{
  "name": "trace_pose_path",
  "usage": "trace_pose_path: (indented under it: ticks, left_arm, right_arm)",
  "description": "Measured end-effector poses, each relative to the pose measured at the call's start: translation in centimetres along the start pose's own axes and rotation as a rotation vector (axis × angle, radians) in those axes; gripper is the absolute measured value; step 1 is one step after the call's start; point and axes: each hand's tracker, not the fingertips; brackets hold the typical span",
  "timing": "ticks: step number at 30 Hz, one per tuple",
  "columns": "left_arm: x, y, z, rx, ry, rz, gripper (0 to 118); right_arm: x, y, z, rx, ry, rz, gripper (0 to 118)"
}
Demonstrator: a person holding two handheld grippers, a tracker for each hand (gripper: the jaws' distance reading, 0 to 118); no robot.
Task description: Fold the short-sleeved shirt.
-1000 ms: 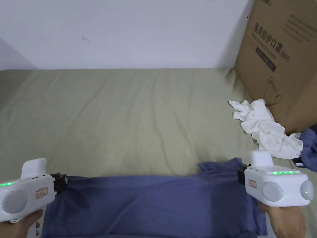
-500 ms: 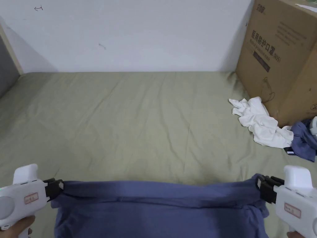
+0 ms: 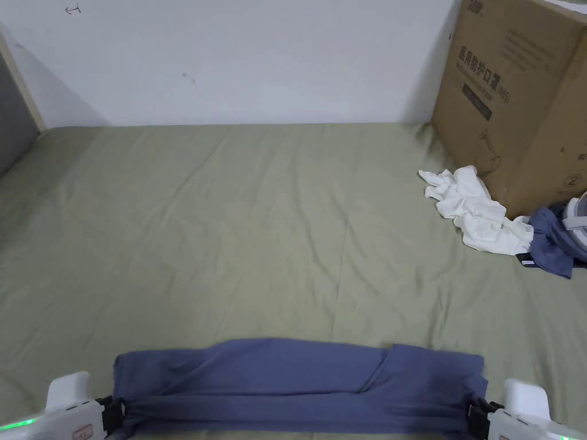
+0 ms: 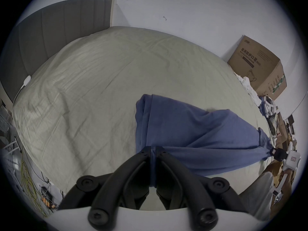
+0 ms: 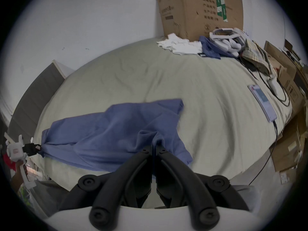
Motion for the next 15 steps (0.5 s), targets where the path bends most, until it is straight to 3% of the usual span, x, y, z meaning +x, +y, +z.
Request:
trace_pose_path:
  ticks: [3,4,5,6,7,8,9,11,13,15]
  left_arm:
    - [0.3,0.1,0.2,0.003,0.013,-0.005,17]
    - [0.4,0.2,0.3,0.004,0.02,-0.003,29]
    - [0.4,0.4,0.5,0.003,0.02,-0.001,60]
    - [0.7,0.7,1.1,0.003,0.013,0.009,81]
    - [0.8,0.9,1.3,-0.014,0.015,0.032,87]
    - [1.0,1.3,1.6,-0.032,0.025,0.048,87]
    - [1.1,1.7,2.2,-0.024,0.017,0.059,88]
    - [1.6,2.3,4.1,0.045,-0.048,0.106,95]
    - [2.2,3.8,6.0,0.104,-0.091,0.125,114]
    - [3.4,5.2,8.6,0.194,-0.111,0.096,118]
  right_arm:
    - [0.0,-0.2,-0.2,-0.008,-0.011,-0.004,6]
    - [-0.1,0.0,0.1,-0.003,-0.017,-0.002,9]
    - [-0.2,0.2,0.3,0.003,-0.017,0.0,22]
    - [-0.3,0.5,0.8,0.018,-0.018,0.002,39]
    - [-0.5,0.7,1.4,0.045,-0.023,0.008,69]
    - [-0.6,1.1,2.1,0.083,-0.028,0.019,69]
    - [-0.7,1.8,2.8,0.121,-0.029,0.029,78]
    - [-1.2,3.2,4.6,0.195,-0.036,0.05,110]
    - [-2.1,5.2,6.6,0.282,-0.024,0.088,110]
    - [-3.6,7.3,8.9,0.357,-0.027,0.134,110]
